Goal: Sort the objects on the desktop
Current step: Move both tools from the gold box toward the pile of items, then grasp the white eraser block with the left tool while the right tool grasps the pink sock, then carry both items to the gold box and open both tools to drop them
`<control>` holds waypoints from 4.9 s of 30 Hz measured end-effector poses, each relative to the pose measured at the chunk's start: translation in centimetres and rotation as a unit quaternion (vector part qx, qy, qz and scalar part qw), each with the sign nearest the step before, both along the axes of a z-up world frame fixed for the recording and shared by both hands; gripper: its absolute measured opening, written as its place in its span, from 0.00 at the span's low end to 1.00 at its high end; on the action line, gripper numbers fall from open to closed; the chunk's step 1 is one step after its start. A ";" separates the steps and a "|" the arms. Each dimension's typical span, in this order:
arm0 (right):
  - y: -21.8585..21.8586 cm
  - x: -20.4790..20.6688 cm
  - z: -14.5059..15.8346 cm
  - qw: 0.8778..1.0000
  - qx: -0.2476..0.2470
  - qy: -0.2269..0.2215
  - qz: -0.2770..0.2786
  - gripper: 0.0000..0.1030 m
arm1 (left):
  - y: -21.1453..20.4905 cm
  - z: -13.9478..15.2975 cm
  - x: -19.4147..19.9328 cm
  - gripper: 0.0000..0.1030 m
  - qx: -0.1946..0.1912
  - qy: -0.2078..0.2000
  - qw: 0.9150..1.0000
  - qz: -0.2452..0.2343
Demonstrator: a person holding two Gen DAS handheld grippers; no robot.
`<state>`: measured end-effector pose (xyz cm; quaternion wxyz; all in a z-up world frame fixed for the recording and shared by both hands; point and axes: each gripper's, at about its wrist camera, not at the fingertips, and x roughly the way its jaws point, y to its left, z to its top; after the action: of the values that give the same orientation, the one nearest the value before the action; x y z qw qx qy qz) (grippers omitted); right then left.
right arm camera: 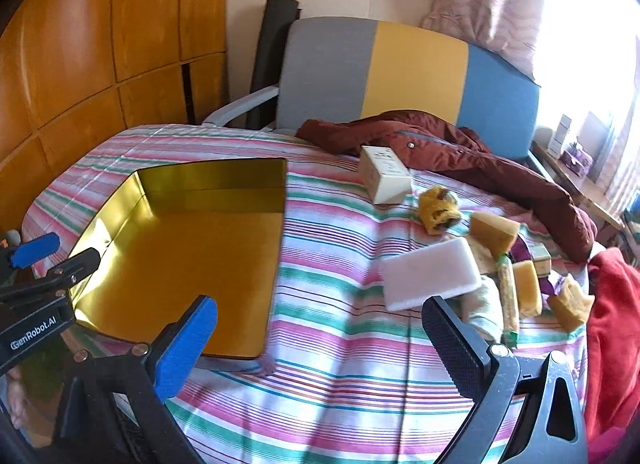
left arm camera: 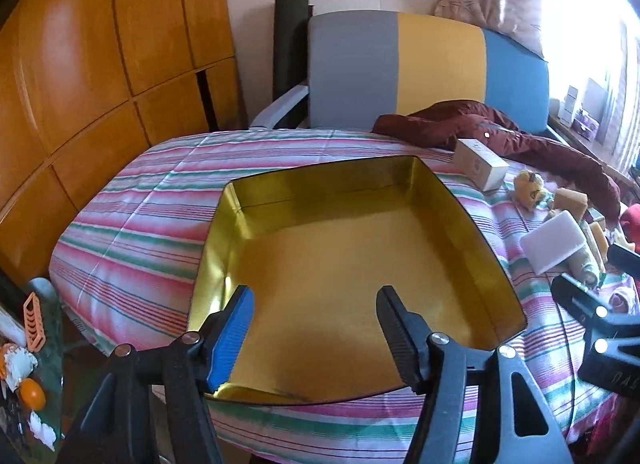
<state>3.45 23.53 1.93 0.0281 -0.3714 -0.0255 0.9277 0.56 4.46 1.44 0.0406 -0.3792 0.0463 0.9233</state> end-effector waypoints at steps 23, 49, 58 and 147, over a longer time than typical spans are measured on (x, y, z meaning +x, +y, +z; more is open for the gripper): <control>19.6 5.4 0.8 0.983 -0.011 -0.068 -0.172 1.00 | 6.8 0.9 -0.8 0.77 0.071 -0.025 0.988 -0.137; 26.8 4.5 -5.4 0.958 -0.123 -0.180 -0.187 1.00 | 18.9 -0.2 -0.3 0.94 0.087 -0.119 0.921 -0.359; 28.7 2.6 -8.0 0.950 -0.137 -0.199 -0.200 1.00 | 21.4 -0.9 -2.1 1.00 0.042 -0.114 0.917 -0.381; 7.6 -0.5 3.1 0.976 -0.192 -0.014 0.101 0.52 | -6.7 -3.6 -4.3 0.60 0.077 -0.169 0.982 -0.042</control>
<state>2.91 31.09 5.03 -0.1385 -0.3787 0.1154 0.9078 -3.76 -2.19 -2.21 0.1154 -0.5231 -0.0166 0.8443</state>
